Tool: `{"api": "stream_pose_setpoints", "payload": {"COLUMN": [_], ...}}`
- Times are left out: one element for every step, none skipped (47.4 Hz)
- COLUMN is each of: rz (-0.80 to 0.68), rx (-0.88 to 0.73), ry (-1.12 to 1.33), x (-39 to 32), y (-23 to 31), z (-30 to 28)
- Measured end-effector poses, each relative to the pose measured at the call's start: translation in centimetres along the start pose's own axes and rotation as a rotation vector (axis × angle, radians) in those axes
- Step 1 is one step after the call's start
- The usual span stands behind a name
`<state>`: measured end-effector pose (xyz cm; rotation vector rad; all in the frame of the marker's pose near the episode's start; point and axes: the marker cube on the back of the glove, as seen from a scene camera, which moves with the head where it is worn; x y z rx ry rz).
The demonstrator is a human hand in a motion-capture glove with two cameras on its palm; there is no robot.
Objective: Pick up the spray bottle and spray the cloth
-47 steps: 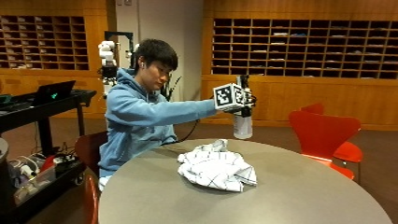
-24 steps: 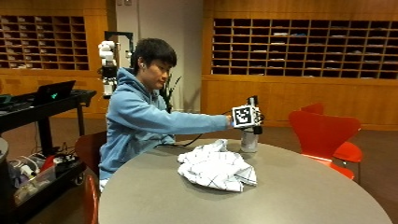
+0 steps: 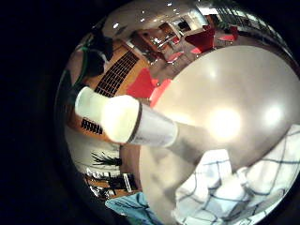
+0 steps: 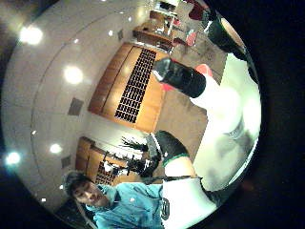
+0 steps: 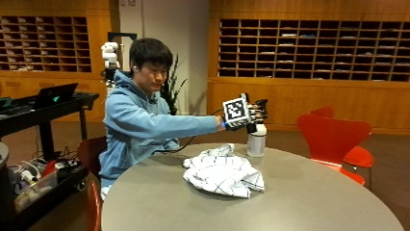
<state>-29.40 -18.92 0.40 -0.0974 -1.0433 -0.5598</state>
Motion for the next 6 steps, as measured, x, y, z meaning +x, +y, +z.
{"api": "stream_pose_setpoints", "payload": {"rz": [-0.004, -0.008, -0.012, -0.016, -0.020, -0.023], "rx": [0.033, 0.062, 0.084, 0.099, 0.108, 0.113], "ry": [0.070, 0.127, 0.160, 0.176, 0.181, 0.182], "x": [0.6, 1.0, 1.1, 0.9, 0.7, 0.6], "y": [0.0, 0.1, 0.2, 0.4, 0.6, 0.7], "z": [-0.5, -1.0, -1.5, -1.9, -2.2, -2.3]}}
